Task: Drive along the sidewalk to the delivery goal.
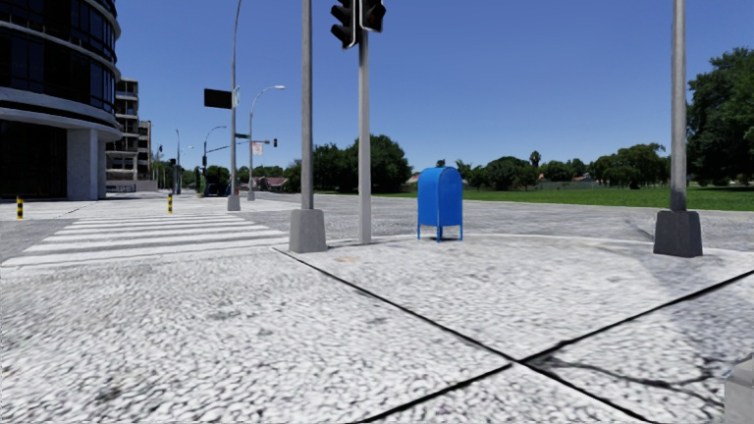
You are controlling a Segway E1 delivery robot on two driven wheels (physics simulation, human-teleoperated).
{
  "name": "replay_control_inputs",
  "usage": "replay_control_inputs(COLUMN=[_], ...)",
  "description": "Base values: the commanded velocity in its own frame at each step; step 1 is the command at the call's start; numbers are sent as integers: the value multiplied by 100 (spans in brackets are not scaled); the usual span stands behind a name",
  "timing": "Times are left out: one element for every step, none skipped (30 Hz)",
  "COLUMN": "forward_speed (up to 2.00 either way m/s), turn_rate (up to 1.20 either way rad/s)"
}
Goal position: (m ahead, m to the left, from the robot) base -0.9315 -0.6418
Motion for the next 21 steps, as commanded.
replay_control_inputs(forward_speed=[0, 0, 0, 0, 0, 0, 0, 0, 0, 0, 0, 0, 0, 0, 0, 0, 0, 0, 0, 0, 0], turn_rate=[0, 0, 0, 0, 0, 0, 0, 0, 0, 0, 0, 0, 0, 0, 0, 0, 0, 0, 0, 0, 0])
